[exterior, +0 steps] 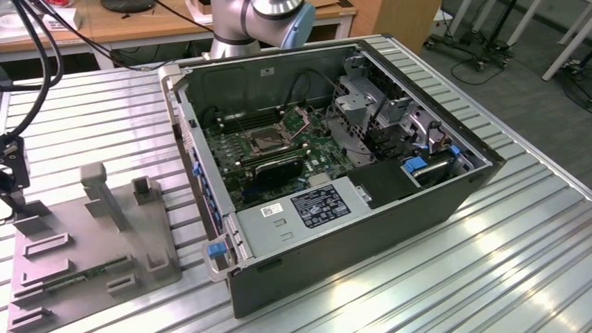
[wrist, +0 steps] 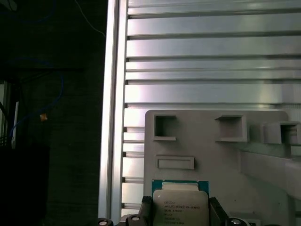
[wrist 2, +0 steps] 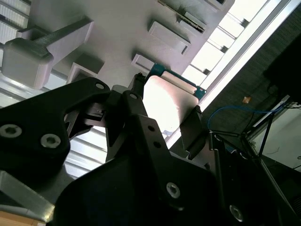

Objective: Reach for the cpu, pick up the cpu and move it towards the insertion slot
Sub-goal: 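Pick up the cpu and move it towards the insertion slot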

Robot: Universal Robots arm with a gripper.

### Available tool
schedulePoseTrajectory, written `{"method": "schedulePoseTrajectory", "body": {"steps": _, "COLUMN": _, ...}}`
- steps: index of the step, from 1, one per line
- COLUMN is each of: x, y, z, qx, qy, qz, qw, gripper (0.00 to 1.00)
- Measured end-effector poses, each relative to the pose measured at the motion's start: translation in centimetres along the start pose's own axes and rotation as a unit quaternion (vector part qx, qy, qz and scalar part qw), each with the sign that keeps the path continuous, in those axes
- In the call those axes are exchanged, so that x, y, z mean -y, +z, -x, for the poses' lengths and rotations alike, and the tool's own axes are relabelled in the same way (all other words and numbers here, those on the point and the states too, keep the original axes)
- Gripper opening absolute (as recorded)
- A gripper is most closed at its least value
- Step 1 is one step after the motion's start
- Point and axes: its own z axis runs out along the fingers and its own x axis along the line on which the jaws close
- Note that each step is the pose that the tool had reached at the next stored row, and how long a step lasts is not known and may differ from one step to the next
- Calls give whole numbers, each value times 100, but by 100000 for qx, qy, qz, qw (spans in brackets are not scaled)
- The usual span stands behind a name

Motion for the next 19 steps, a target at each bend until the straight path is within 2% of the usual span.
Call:
{"method": "schedulePoseTrajectory", "body": {"steps": 6, "x": 0, "y": -5, "z": 0, "qx": -13, "qy": 0, "qz": -3, "qw": 100000, "gripper": 54}}
{"method": "schedulePoseTrajectory", "body": {"steps": 12, "x": -3, "y": -44, "z": -1, "qx": -7, "qy": 2, "qz": 0, "qw": 100000, "gripper": 54}}
{"method": "schedulePoseTrajectory", "body": {"steps": 19, "x": -3, "y": -47, "z": 0, "qx": -6, "qy": 0, "qz": 1, "qw": 100000, "gripper": 54}}
